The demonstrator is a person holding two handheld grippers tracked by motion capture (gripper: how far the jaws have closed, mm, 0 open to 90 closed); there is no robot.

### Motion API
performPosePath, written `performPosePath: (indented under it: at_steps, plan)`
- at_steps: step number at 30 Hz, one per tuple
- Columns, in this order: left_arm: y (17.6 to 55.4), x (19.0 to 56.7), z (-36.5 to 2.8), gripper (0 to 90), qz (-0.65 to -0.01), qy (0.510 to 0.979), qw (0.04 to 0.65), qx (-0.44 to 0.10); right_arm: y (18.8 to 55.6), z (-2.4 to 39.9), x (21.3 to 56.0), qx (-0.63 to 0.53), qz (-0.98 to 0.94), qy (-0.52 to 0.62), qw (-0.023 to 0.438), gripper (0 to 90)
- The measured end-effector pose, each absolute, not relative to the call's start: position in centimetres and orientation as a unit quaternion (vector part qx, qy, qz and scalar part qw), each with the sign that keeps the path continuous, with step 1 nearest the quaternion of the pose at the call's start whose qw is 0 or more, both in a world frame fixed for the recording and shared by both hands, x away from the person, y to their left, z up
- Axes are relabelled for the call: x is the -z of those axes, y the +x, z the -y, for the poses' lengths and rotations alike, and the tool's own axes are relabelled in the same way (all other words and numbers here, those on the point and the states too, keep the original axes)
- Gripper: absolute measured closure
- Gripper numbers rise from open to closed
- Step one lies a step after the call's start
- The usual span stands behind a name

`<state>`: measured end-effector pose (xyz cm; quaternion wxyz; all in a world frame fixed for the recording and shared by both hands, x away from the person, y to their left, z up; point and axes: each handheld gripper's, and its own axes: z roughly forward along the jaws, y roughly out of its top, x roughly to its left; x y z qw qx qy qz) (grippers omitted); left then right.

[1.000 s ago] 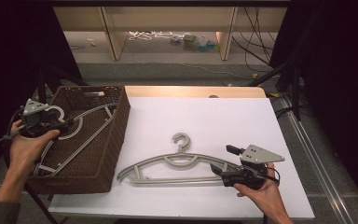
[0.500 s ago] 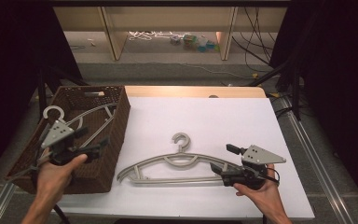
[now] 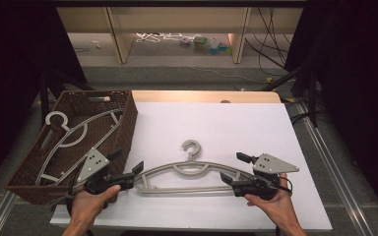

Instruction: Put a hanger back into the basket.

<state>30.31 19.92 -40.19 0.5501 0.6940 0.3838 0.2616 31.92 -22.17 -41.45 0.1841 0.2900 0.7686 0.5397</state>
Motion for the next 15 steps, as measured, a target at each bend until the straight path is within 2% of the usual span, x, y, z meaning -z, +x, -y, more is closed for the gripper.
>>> performPosePath:
  at_steps: [3,15]
  plan:
    - [30.0,40.8,-19.7,16.7,-0.384,0.687,0.561,-0.256,31.9,22.2,41.5,-0.542,-0.767,0.290,0.187,16.1]
    - [29.3,42.4,-18.1,16.7,-0.339,0.711,0.554,-0.268,31.9,22.0,41.7,-0.540,-0.769,0.289,0.183,16.0]
